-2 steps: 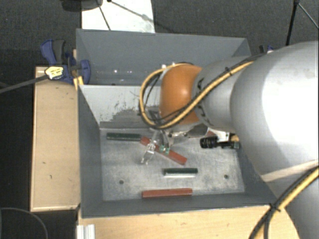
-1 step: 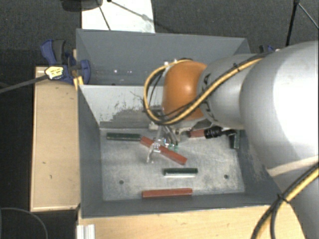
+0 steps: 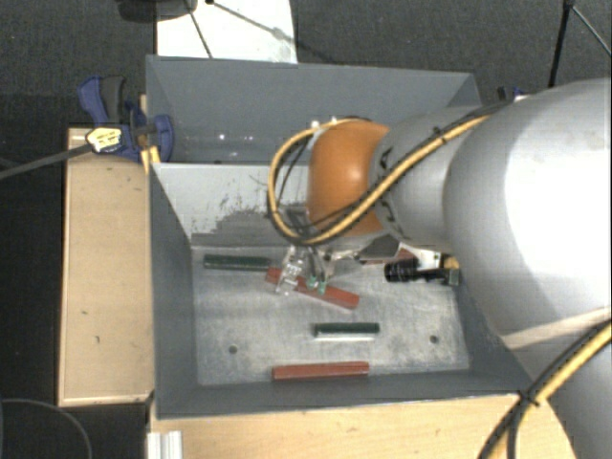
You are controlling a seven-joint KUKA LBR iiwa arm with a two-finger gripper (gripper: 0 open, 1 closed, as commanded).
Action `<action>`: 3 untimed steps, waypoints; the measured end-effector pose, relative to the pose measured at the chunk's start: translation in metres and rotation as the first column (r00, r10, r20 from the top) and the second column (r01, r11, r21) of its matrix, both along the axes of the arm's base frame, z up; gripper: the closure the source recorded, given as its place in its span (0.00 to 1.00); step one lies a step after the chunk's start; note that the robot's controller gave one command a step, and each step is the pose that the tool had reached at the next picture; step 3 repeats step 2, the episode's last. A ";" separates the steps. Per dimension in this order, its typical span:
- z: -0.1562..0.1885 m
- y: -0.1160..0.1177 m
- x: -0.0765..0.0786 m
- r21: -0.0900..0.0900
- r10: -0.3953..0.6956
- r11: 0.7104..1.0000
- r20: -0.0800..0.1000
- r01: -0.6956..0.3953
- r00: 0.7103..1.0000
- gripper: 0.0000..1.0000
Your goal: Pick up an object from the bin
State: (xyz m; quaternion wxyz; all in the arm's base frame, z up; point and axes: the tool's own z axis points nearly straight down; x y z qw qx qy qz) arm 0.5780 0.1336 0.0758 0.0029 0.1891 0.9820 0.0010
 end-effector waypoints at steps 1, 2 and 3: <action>0.000 0.000 0.000 0.000 0.000 1.000 0.000 0.000 1.000 1.00; 0.000 0.000 0.000 0.000 0.000 1.000 0.000 0.000 1.000 1.00; 0.000 0.000 0.000 0.000 0.000 1.000 0.000 0.000 1.000 1.00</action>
Offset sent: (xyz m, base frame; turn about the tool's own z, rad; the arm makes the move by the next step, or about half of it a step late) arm 0.0000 0.0001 0.0032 0.0000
